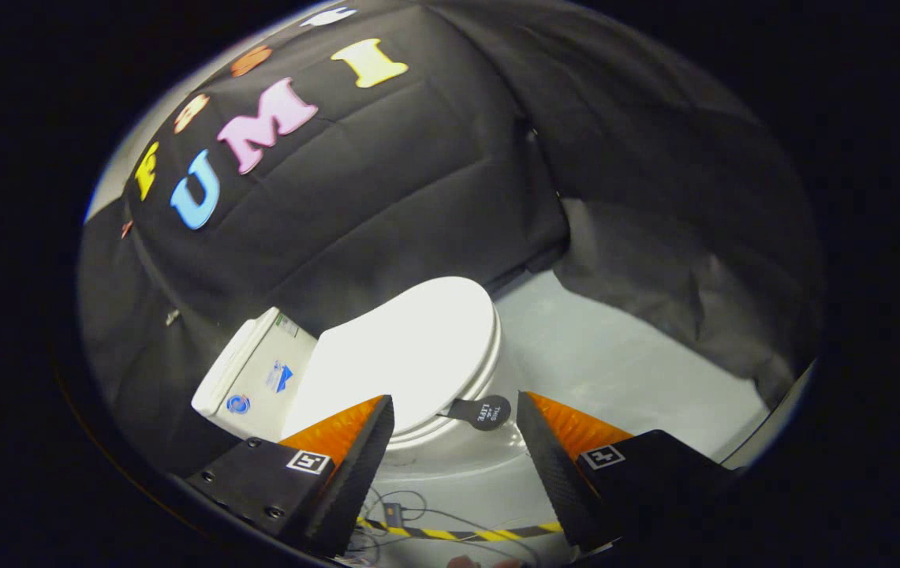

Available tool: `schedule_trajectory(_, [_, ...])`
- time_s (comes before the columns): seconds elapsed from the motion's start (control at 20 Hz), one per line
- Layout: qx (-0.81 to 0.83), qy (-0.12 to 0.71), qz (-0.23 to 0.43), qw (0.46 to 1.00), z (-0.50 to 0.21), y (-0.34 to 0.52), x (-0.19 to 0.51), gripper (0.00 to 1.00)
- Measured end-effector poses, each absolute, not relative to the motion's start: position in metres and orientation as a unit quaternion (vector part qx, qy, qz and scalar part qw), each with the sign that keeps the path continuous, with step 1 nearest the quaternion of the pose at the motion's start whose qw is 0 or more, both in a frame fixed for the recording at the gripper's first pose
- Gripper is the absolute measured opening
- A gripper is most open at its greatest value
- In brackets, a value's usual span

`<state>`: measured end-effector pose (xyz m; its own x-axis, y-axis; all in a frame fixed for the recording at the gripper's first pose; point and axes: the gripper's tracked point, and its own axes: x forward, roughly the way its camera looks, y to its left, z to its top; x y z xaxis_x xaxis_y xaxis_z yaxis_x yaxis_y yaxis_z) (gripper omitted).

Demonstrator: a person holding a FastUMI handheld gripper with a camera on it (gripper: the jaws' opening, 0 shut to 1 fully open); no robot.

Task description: Open the toilet lid.

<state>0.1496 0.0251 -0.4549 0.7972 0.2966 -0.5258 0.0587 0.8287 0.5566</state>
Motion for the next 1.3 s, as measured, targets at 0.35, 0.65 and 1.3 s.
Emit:
schedule_trajectory(0.35, [0.421,0.372,0.019,0.827,-0.537,0.025,0.173,0.99])
schedule_trajectory(0.65, [0.53,0.37,0.047,0.761,-0.561,0.048,0.186,0.63])
schedule_trajectory(1.3, [0.478,0.338,0.07,0.808,-0.484,0.062,0.192,0.08])
